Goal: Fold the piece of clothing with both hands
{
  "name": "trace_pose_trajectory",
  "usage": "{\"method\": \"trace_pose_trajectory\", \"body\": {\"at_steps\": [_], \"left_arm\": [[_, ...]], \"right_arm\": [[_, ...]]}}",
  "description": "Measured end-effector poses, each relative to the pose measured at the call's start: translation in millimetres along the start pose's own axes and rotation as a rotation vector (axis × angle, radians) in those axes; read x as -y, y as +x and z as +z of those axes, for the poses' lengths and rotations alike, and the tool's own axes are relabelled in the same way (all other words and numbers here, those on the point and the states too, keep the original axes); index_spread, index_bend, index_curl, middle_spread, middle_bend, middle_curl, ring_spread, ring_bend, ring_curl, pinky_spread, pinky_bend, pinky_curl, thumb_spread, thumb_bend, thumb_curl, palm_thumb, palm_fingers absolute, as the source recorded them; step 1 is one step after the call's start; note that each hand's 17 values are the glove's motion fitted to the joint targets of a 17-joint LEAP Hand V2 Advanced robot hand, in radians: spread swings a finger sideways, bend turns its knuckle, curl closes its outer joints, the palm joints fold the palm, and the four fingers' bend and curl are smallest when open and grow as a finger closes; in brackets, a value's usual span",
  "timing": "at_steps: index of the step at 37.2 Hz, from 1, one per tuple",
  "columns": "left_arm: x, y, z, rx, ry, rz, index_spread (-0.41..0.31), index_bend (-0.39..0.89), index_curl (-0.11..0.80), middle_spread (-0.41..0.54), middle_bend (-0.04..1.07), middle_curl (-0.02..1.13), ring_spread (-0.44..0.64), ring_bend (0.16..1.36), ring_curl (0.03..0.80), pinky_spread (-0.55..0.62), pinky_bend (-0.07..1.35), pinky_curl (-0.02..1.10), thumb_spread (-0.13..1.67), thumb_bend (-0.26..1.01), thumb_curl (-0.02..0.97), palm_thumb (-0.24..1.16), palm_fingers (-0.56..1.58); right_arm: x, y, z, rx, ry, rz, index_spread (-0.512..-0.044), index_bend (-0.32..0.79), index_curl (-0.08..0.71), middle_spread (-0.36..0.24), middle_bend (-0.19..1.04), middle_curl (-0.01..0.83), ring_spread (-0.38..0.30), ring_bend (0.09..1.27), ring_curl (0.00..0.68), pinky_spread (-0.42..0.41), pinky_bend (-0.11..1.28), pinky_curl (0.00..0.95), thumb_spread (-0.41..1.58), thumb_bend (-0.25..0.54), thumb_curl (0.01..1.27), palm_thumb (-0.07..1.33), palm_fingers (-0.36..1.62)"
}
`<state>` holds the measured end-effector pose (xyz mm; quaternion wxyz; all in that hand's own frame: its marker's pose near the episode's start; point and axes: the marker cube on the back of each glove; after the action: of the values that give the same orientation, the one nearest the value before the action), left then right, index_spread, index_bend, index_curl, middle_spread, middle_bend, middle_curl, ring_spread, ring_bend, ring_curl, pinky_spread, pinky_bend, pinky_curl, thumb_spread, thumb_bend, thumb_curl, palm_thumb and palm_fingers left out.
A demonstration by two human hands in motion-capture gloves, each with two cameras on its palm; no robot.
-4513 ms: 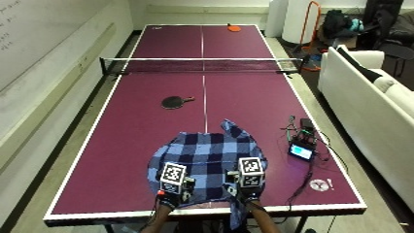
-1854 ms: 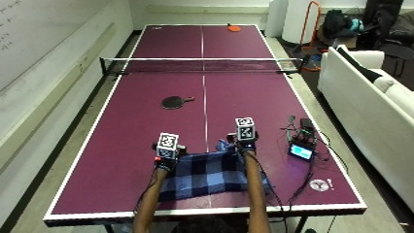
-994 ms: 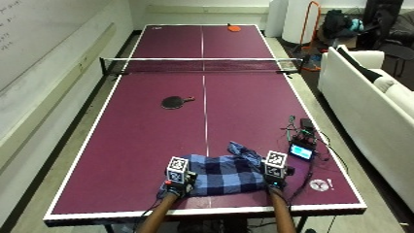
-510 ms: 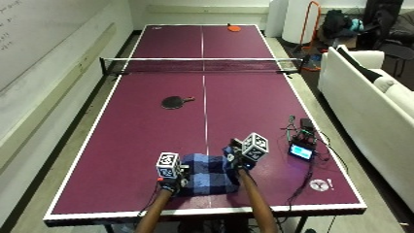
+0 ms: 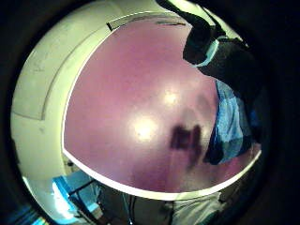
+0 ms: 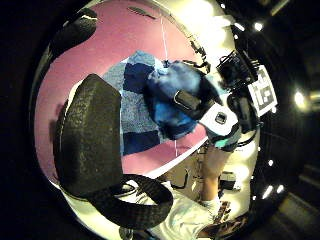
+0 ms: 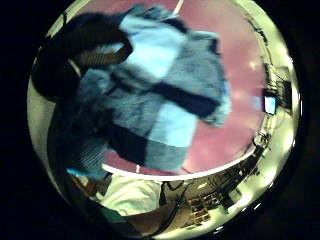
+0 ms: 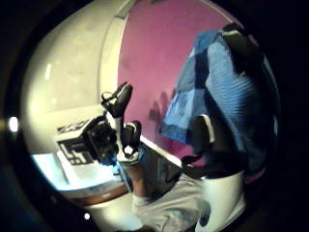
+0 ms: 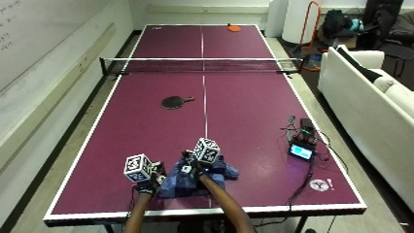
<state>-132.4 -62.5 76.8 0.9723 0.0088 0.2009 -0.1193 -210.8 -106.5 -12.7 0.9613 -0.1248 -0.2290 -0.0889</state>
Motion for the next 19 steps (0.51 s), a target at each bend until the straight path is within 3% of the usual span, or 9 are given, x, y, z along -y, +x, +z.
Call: {"method": "trace_pose_trajectory", "body": {"at_steps": [4, 6, 8, 10, 13, 19], "left_arm": [[-2, -3, -5, 0.012, 0.012, -0.001, -0.132, 0.14, 0.340, -0.042, 0.18, 0.34, 0.10, 0.56, 0.330, 0.26, 0.35, 0.39, 1.40, 0.00, 0.193, 0.17, 0.54], [-2, -2, -7, 0.046, 0.019, 0.004, -0.132, 0.14, 0.338, -0.042, 0.18, 0.34, 0.10, 0.57, 0.331, 0.26, 0.35, 0.39, 1.40, 0.00, 0.193, 0.17, 0.54], [-1, 1, -6, 0.116, 0.025, 0.012, -0.133, 0.14, 0.337, -0.040, 0.18, 0.35, 0.10, 0.56, 0.330, 0.27, 0.34, 0.39, 1.40, 0.00, 0.194, 0.17, 0.54], [0, 7, -8, 0.211, 0.036, 0.027, -0.133, 0.14, 0.336, -0.039, 0.18, 0.35, 0.10, 0.56, 0.330, 0.27, 0.34, 0.39, 1.40, 0.00, 0.195, 0.17, 0.54], [-1, 22, -11, 0.322, 0.062, 0.052, -0.133, 0.14, 0.334, -0.034, 0.17, 0.35, 0.10, 0.56, 0.330, 0.28, 0.34, 0.39, 1.41, 0.00, 0.195, 0.18, 0.55], [-4, 65, -31, 0.364, 0.118, 0.114, -0.133, 0.14, 0.329, -0.037, 0.17, 0.35, 0.10, 0.55, 0.328, 0.27, 0.35, 0.39, 1.40, -0.01, 0.201, 0.18, 0.55]], "right_arm": [[-2, 2, 3, 0.156, -0.007, -0.087, -0.310, 0.00, 0.107, -0.224, 0.37, 0.453, -0.251, 0.86, 0.489, -0.208, 0.50, 0.406, 1.02, -0.070, 0.41, 0.83, 0.88], [-9, 9, -4, 0.148, 0.019, -0.104, -0.307, 0.02, 0.108, -0.197, 0.35, 0.449, -0.233, 0.84, 0.489, -0.164, 0.51, 0.414, 1.07, -0.069, 0.39, 0.76, 0.82], [-21, 20, -14, 0.055, 0.059, -0.101, -0.304, 0.04, 0.106, -0.169, 0.33, 0.441, -0.207, 0.80, 0.475, -0.136, 0.52, 0.408, 1.12, -0.054, 0.37, 0.73, 0.80], [-32, 37, -27, -0.092, 0.106, -0.086, -0.310, 0.12, 0.128, -0.150, 0.32, 0.438, -0.167, 0.69, 0.439, -0.081, 0.52, 0.401, 1.16, -0.034, 0.36, 0.71, 0.75], [-27, 75, -37, -0.311, 0.182, -0.027, -0.314, 0.15, 0.154, -0.134, 0.32, 0.435, -0.134, 0.60, 0.415, -0.018, 0.50, 0.388, 1.20, -0.027, 0.35, 0.69, 0.71], [-7, 153, -53, -0.549, 0.318, 0.112, -0.331, 0.21, 0.224, -0.125, 0.27, 0.419, -0.072, 0.40, 0.357, 0.129, 0.43, 0.370, 1.29, -0.022, 0.33, 0.63, 0.56]]}}
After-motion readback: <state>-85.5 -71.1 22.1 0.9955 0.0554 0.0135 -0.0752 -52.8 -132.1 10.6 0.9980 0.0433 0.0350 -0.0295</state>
